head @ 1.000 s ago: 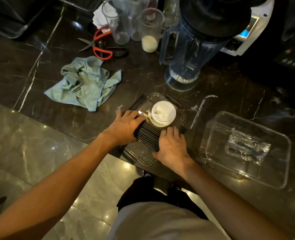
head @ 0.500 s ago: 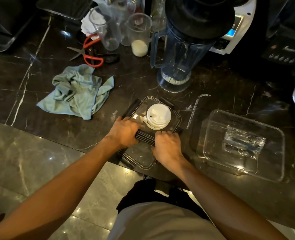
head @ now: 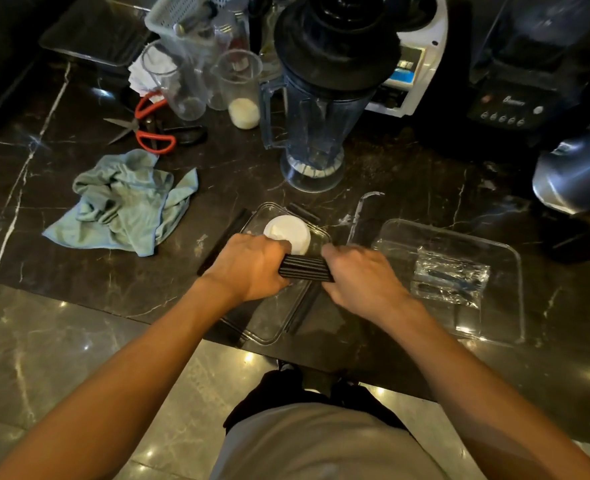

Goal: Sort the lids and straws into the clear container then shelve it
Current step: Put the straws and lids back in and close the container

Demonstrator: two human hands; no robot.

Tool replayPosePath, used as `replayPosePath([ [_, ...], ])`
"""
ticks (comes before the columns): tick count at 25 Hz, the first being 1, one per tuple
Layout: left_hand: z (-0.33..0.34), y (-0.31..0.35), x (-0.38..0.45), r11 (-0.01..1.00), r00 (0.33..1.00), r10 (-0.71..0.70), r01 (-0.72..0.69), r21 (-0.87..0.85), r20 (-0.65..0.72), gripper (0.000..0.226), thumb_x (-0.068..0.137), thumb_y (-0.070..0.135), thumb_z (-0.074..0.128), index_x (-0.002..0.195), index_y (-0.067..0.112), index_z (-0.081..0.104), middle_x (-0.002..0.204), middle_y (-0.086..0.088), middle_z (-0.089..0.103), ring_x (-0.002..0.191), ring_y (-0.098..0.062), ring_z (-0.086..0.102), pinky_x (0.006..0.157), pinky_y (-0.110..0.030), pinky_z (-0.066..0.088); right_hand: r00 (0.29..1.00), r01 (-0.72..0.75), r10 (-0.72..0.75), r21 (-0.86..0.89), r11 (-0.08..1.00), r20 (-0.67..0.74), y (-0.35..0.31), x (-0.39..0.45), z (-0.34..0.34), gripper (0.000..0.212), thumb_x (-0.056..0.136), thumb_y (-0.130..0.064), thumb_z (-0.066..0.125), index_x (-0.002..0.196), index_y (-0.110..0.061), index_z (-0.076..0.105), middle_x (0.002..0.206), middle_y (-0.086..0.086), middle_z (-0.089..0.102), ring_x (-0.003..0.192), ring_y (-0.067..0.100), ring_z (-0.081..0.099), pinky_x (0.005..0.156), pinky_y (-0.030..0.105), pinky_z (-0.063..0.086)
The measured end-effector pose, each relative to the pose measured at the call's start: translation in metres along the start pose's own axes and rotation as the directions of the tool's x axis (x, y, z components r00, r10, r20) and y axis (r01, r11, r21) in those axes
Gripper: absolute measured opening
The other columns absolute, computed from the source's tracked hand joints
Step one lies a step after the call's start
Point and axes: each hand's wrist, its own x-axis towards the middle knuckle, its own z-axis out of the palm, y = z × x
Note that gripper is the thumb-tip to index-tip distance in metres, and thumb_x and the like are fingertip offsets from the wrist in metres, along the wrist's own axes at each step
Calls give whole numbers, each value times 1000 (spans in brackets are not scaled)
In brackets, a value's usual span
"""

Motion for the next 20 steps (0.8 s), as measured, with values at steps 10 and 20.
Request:
replayPosePath([
  [10, -20, 143, 74, 962, 963, 270, -270, 39, 1, 39, 90, 28, 61, 129, 25, 57, 116, -1, 74, 105, -25, 71, 79, -35, 50, 956, -285, 277, 83, 955, 98, 136, -78, -23, 29, 90, -37, 71, 113, -26, 59, 95, -8, 66, 95, 17, 68, 76, 32, 46],
  [20, 38, 202, 118, 949, 937, 305, -285, -131, 172, 34, 90, 23, 67, 123, 21, 60, 108, -1, 73, 98, -20, 71, 83, -31, 51, 938, -256, 200, 177, 950, 282, 197, -95, 10, 27, 86, -44, 70, 111, -34, 66, 98, -7, 72, 91, 17, 69, 82, 32, 52],
])
